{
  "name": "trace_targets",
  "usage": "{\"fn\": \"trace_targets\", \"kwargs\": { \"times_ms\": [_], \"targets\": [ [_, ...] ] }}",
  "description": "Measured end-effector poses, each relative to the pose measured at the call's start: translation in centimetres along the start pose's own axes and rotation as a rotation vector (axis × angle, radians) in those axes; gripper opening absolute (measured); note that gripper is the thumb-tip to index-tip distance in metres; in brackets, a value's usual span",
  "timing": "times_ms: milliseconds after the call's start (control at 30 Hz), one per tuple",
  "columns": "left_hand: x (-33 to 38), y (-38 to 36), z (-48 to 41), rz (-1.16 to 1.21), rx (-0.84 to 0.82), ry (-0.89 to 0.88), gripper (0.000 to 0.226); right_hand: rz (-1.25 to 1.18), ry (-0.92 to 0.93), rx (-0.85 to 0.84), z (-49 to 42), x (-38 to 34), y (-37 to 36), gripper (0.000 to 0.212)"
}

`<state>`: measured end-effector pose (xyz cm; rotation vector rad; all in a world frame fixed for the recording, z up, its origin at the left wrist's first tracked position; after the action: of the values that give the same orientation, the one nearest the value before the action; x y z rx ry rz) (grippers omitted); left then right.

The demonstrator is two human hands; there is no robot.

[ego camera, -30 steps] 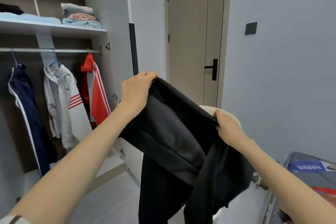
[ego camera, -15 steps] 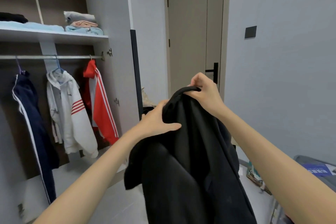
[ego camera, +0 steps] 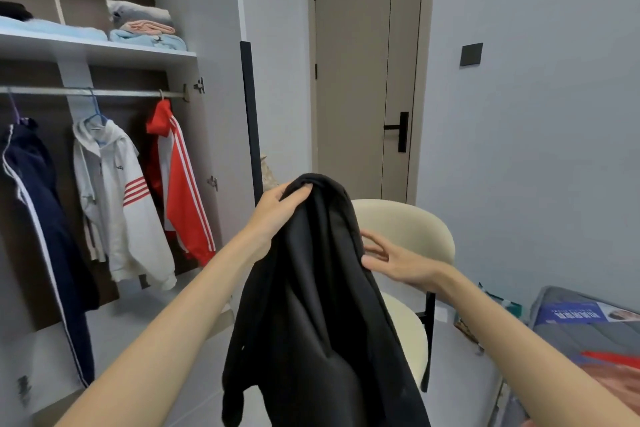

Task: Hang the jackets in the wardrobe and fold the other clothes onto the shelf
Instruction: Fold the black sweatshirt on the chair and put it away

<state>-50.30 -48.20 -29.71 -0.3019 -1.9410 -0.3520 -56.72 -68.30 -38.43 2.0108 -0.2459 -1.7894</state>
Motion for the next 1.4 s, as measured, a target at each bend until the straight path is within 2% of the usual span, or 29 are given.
{"fn": "trace_targets", "kwargs": {
  "times_ms": [67,133,200,233,267,333,367,467,533,600,667,733,800,833,867,900,967,1100,1200,1300,1400],
  "targets": [
    [-0.1,0.0,0.1,0.025,-0.055,0.044,0.018,-0.016,-0.087,-0.008,-0.6,2.0,-1.3,0.065],
    [-0.4,-0.1,0.0,0.083,-0.097,0.092,0.015,-0.155,-0.149,0.018,-1.5,3.1,-2.3,0.076],
    [-0.6,0.1,0.2,0.151,-0.113,0.125,0.013,-0.268,-0.125,-0.004,-2.6,3.4,-3.1,0.084],
    [-0.7,0.2,0.3,0.173,-0.122,0.13,0.013,-0.272,-0.119,-0.027,-2.9,3.3,-3.6,0.082],
    [-0.7,0.5,0.3,0.182,-0.126,0.128,0.014,-0.253,-0.118,-0.049,-3.1,3.2,-4.1,0.071],
    [-0.8,1.4,0.4,0.173,-0.085,0.115,0.014,-0.193,-0.105,-0.02,-3.6,2.5,-4.5,0.035],
    [-0.8,2.0,0.3,0.147,-0.043,0.097,0.013,-0.201,-0.077,0.061,-3.7,2.0,-4.3,0.025],
    [-0.7,4.1,0.1,-0.091,0.106,0.016,0.016,-0.383,0.062,0.484,-3.3,-0.3,-1.2,0.024],
    [-1.3,5.0,-0.2,-0.316,0.159,0.047,0.017,-0.413,0.176,0.698,-2.2,-2.8,1.3,0.016],
    [-2.1,4.9,-0.3,-0.516,0.114,0.112,0.025,-0.301,0.263,0.751,-1.5,-5.7,2.5,0.009],
    [-2.1,4.2,-0.3,-0.547,0.04,0.096,0.038,-0.206,0.331,0.734,-1.3,-7.8,2.5,0.008],
    [-0.4,3.0,0.1,-0.528,-0.03,-0.048,0.061,-0.205,0.365,0.706,-1.3,-8.9,2.4,0.009],
    [1.3,1.9,0.1,-0.652,-0.108,-0.25,0.094,-0.229,0.354,0.673,-1.2,-9.3,2.4,0.01],
    [2.0,1.2,0.2,-0.749,-0.166,-0.309,0.104,-0.227,0.34,0.65,-1.1,-9.5,2.5,0.011],
    [2.4,0.6,0.1,-0.803,-0.235,-0.315,0.107,-0.218,0.331,0.622,-1.0,-9.8,2.5,0.012],
    [2.4,0.2,-0.1,-0.759,-0.297,-0.231,0.108,-0.211,0.33,0.585,-1.0,-10.0,2.3,0.014],
    [1.9,-0.4,-0.6,-0.567,-0.302,-0.054,0.103,-0.248,0.334,0.494,-1.0,-10.2,1.7,0.018],
    [0.9,-0.7,-0.8,-0.826,-0.169,-0.189,0.066,-0.294,0.283,0.391,-1.2,-9.9,0.6,0.027],
    [0.2,-0.8,-0.4,-0.692,-0.147,-0.253,0.033,-0.288,0.251,0.444,-1.0,-8.7,0.2,0.028],
    [-0.1,0.5,0.0,-0.458,-0.095,-0.225,0.022,-0.242,0.179,0.501,-1.1,-5.4,0.0,0.028],
    [-0.7,2.4,0.1,-0.319,-0.062,-0.143,0.02,-0.184,0.038,0.303,-1.7,-1.0,-1.7,0.033]
  ]
}}
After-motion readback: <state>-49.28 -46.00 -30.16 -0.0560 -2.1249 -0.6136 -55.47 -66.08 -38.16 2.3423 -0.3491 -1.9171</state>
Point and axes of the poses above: each hand's wrist, its own z-axis away from the middle knuckle, its own y-axis out of the back of the hand, x = y × z, the point moved 5 cm from there along -z, towards the middle knuckle, and after that the axes turned 1 degree about -y, right-handed, at the moved point
